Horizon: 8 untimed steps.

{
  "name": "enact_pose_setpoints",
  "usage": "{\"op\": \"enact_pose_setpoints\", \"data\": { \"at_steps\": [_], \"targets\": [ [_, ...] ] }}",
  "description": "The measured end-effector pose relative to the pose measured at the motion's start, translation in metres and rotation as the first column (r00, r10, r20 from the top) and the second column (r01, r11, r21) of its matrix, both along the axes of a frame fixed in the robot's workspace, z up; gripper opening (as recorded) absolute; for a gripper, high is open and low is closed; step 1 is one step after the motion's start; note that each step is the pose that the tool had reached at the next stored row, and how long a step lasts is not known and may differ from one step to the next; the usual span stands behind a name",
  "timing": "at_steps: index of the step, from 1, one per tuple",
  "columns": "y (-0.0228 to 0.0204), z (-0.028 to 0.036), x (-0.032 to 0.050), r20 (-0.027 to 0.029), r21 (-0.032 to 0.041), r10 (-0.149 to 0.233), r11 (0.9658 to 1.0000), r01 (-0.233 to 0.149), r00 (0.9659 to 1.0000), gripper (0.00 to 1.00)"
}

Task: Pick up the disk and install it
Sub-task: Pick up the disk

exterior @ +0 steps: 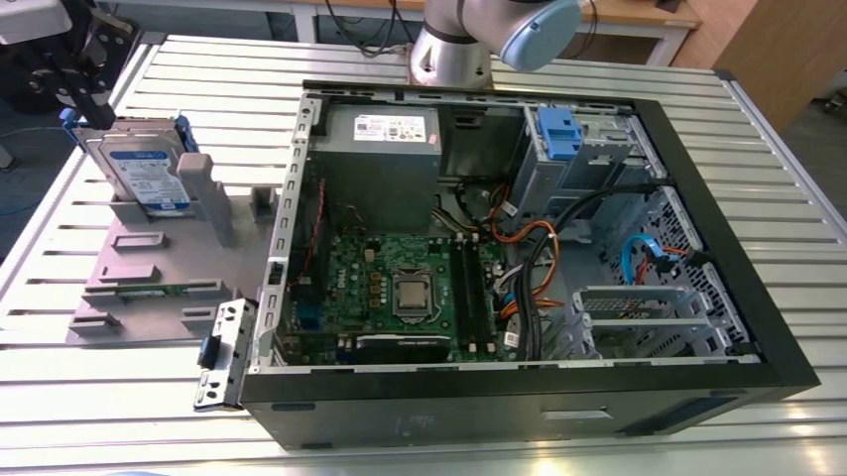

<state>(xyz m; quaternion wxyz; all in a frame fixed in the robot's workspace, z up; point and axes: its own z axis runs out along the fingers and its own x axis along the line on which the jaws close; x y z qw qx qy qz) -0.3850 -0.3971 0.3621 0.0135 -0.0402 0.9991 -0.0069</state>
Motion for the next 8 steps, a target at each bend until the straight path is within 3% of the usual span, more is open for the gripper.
{"op": "enact_pose_setpoints", "data": {
  "at_steps": [8],
  "targets": [
    [0.0, 0.0, 0.0, 0.0, 0.0, 0.015, 0.9999, -0.015, 0.9999, 0.11]
  ]
}}
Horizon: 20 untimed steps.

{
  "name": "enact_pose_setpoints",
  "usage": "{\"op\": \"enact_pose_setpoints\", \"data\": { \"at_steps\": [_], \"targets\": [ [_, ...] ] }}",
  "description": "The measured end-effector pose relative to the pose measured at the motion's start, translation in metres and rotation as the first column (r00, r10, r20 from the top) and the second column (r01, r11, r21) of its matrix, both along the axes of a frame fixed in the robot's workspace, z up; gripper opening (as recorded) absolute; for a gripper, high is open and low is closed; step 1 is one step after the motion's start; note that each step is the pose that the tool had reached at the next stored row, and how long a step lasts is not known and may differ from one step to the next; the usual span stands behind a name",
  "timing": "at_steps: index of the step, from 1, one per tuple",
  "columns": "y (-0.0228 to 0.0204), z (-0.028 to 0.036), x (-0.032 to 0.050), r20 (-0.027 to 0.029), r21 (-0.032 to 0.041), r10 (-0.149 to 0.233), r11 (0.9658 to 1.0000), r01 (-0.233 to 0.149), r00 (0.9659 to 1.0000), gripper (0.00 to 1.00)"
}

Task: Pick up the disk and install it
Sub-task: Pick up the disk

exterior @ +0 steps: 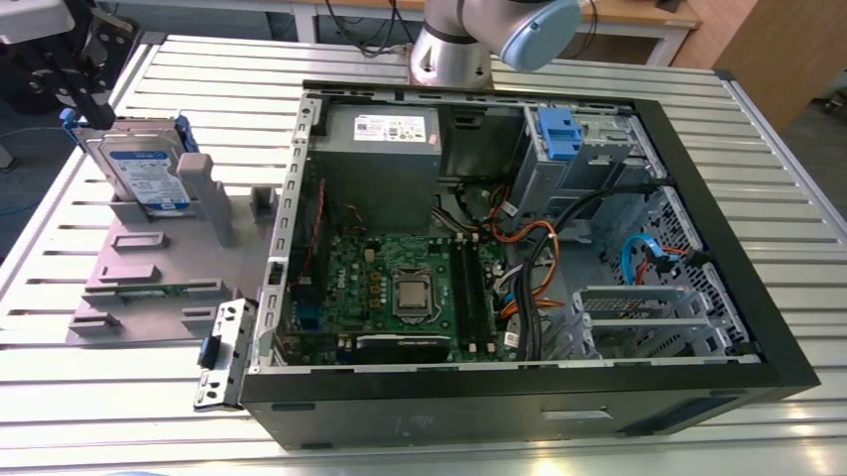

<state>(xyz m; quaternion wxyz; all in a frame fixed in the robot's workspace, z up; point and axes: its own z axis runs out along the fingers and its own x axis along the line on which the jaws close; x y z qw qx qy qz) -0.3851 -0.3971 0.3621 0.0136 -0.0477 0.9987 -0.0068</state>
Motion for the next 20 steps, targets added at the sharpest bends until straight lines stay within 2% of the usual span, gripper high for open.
{"op": "enact_pose_setpoints", "data": {
  "at_steps": [20],
  "targets": [
    [0.0, 0.0, 0.0, 0.0, 0.0, 0.039, 0.9993, -0.039, 0.9993, 0.11]
  ]
}}
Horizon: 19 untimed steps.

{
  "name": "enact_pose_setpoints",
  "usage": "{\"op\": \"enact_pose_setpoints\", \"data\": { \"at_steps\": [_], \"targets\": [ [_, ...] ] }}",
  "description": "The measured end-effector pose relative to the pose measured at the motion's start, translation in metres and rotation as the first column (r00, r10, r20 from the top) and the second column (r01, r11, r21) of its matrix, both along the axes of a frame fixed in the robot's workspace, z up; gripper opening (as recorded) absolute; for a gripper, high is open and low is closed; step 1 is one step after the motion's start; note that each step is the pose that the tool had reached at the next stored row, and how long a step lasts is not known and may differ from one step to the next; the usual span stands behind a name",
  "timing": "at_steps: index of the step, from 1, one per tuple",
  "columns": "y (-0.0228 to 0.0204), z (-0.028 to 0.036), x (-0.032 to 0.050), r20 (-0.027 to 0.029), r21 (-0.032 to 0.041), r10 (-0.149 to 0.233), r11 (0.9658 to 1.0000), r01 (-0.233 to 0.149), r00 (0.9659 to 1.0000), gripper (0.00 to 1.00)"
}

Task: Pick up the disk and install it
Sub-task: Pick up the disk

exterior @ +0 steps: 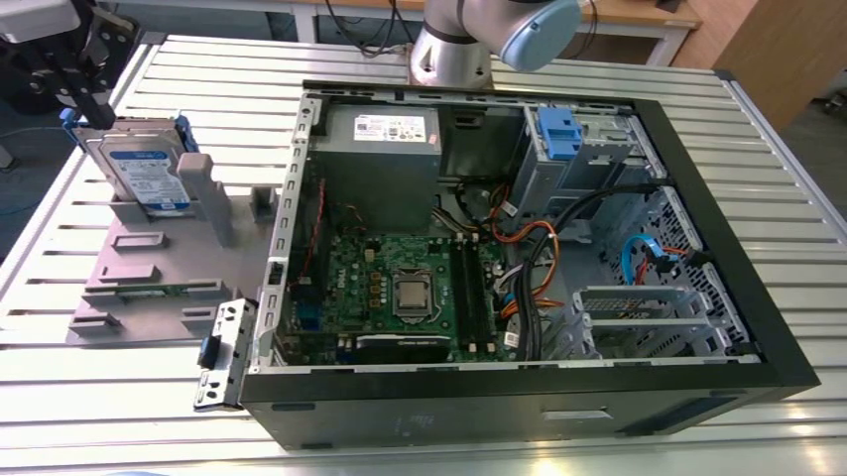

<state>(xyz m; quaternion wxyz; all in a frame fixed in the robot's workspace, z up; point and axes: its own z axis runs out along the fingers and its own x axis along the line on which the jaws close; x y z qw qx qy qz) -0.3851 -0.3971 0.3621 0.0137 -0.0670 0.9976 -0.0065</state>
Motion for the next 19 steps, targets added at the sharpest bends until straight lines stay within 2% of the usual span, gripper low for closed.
{"op": "enact_pose_setpoints", "data": {
  "at_steps": [19],
  "targets": [
    [0.0, 0.0, 0.0, 0.0, 0.0, 0.03, 0.9996, -0.03, 0.9996, 0.11]
  ]
}}
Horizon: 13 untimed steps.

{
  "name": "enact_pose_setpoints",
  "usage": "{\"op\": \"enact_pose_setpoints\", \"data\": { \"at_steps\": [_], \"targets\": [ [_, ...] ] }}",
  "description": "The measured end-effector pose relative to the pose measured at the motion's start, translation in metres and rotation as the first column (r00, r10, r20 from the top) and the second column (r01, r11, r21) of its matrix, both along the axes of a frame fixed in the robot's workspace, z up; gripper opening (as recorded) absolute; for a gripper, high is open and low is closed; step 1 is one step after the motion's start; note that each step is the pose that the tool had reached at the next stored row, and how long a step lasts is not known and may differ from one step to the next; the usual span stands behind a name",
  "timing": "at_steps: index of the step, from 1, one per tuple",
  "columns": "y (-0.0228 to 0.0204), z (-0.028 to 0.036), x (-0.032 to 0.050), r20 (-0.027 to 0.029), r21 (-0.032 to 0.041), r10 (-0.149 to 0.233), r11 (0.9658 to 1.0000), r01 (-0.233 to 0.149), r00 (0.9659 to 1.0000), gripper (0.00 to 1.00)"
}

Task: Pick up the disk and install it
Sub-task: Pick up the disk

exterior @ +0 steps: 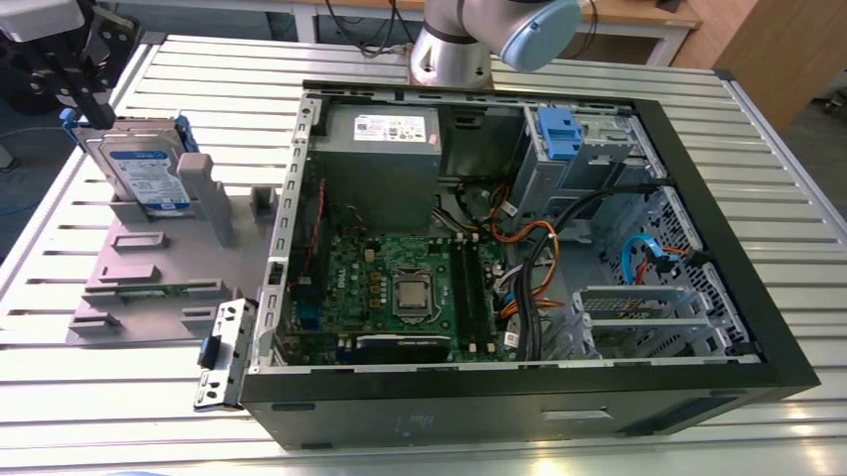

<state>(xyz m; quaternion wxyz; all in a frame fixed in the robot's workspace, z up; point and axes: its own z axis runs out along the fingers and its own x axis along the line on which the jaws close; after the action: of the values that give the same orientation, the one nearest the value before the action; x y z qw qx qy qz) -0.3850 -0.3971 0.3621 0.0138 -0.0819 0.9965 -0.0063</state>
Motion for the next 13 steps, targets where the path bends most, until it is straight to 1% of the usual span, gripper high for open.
{"op": "enact_pose_setpoints", "data": {
  "at_steps": [13],
  "targets": [
    [0.0, 0.0, 0.0, 0.0, 0.0, 0.016, 0.9999, -0.016, 0.9999, 0.11]
  ]
}}
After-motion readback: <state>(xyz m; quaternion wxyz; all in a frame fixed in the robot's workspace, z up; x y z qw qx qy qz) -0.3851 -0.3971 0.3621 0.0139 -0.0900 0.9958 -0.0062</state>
